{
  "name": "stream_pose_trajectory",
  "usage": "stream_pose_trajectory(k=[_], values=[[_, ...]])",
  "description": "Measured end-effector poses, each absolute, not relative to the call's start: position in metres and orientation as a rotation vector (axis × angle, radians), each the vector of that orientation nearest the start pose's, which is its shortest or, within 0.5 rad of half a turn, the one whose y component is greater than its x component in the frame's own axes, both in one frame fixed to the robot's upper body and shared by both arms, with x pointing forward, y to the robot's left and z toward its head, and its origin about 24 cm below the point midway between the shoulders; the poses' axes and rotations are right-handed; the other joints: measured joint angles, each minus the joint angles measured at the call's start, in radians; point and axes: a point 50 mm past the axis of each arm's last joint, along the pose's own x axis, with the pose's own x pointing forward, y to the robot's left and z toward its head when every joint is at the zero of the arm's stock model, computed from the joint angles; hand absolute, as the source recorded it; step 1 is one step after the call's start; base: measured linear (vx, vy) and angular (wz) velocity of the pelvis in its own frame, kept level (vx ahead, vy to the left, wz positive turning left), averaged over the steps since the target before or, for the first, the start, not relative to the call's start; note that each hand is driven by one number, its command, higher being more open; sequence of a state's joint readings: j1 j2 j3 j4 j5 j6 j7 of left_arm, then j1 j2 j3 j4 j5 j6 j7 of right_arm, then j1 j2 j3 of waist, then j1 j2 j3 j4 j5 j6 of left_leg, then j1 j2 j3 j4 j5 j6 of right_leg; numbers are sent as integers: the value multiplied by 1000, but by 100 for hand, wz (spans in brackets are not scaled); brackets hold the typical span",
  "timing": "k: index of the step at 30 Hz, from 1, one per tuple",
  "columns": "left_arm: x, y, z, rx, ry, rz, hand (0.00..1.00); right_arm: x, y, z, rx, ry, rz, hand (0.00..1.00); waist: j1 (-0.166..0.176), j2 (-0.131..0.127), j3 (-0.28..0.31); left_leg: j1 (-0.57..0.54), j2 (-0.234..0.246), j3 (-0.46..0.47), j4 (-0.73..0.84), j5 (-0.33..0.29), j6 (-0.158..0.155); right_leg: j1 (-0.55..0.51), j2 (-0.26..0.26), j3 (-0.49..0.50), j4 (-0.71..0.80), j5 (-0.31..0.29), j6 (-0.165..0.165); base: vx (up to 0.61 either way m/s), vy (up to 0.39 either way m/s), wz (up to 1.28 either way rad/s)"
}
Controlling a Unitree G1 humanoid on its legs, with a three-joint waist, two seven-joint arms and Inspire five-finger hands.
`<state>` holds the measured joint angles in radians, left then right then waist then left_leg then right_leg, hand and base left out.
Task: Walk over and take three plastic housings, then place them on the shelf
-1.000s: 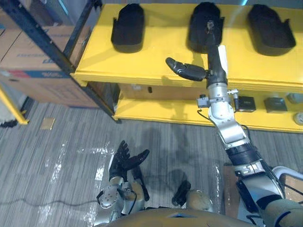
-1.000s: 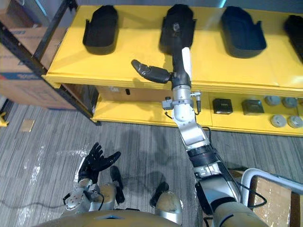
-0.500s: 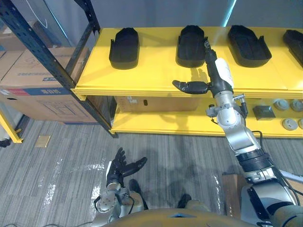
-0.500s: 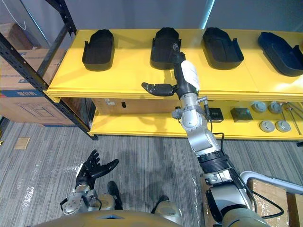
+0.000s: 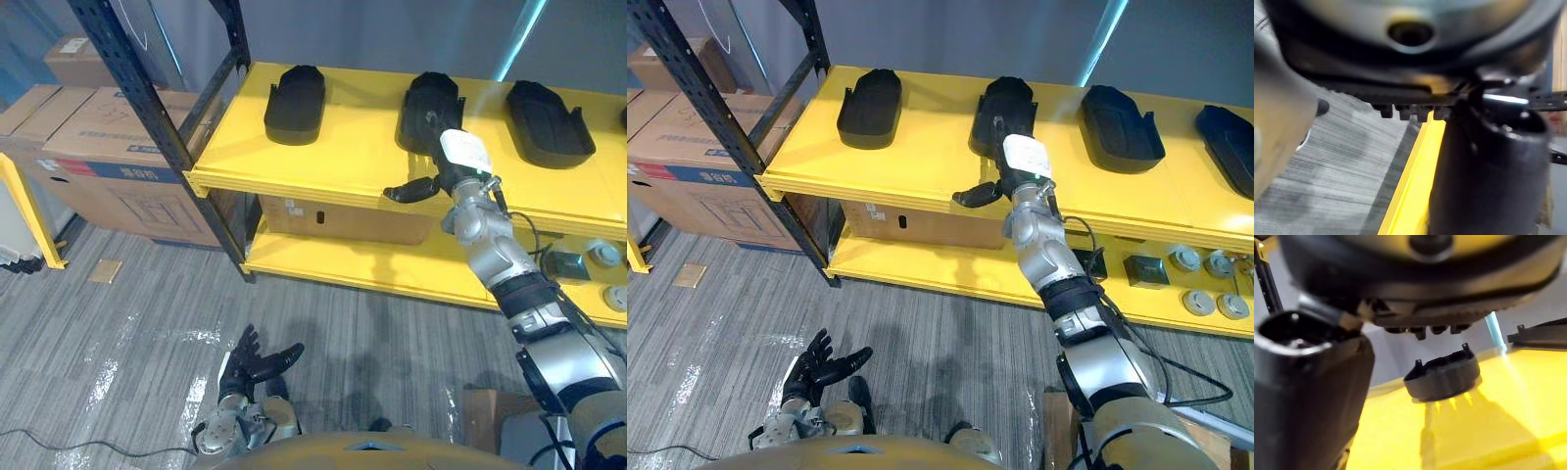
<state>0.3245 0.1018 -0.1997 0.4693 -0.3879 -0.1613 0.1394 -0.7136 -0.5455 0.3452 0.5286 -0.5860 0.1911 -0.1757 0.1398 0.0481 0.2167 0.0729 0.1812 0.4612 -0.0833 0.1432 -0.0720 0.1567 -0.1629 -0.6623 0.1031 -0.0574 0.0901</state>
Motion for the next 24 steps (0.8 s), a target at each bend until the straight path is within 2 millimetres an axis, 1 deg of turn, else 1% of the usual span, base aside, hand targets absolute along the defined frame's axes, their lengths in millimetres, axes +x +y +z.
stream_pose_trajectory(k=[4, 6, 8, 9, 13, 15, 17, 19, 24], values=[[123, 159, -106, -259, 660, 203, 100, 380, -215, 158, -1325, -110, -212, 100, 1, -2, 0, -16, -2, -12, 0, 7, 4, -14, -7, -15, 21, -10, -6, -16, 15, 11], [124, 158, -106, -272, 658, 202, 100, 382, -219, 161, -1335, -100, -225, 100, 5, -3, 1, -18, -3, -14, 0, 9, 5, -18, -11, -16, 30, -13, -7, -7, 17, 5], [125, 158, -106, -276, 655, 199, 100, 383, -226, 166, -1374, -91, -237, 100, 20, -4, 2, -18, -3, -17, 0, 11, 6, -19, -13, -19, 39, -17, -9, -4, 12, 4], [125, 158, -105, -280, 652, 201, 100, 384, -226, 169, -1378, -95, -241, 100, 22, -5, 2, -18, -3, -19, -1, 12, 6, -19, -13, -21, 43, -19, -10, -9, 9, 4], [126, 158, -105, -283, 651, 205, 100, 393, -220, 187, -1398, -97, -217, 100, 22, -9, 4, -20, -3, -23, -1, 15, 6, -33, -24, -20, 70, -34, -12, 0, 0, 0], [128, 158, -104, -284, 645, 202, 100, 395, -219, 196, -1465, -84, -181, 100, 25, -18, 10, -20, -3, -27, -1, 17, 6, -33, -25, -23, 75, -38, -12, -11, 13, 5], [129, 158, -104, -284, 642, 201, 100, 397, -216, 201, -1491, -71, -137, 100, 26, -24, 13, -21, -3, -27, -2, 17, 6, -33, -26, -23, 75, -38, -12, 0, 0, 0], [129, 158, -104, -284, 642, 202, 100, 399, -211, 203, -1506, -53, -89, 100, 26, -28, 14, -20, -4, -27, -2, 17, 6, -33, -27, -22, 76, -37, -12, 0, 0, 0], [130, 155, -104, -320, 641, 217, 100, 406, -205, 203, -1574, 18, 16, 100, 30, -29, 14, -19, -4, -27, -1, 19, 6, -33, -27, -21, 79, -38, -12, 0, 0, 0]])
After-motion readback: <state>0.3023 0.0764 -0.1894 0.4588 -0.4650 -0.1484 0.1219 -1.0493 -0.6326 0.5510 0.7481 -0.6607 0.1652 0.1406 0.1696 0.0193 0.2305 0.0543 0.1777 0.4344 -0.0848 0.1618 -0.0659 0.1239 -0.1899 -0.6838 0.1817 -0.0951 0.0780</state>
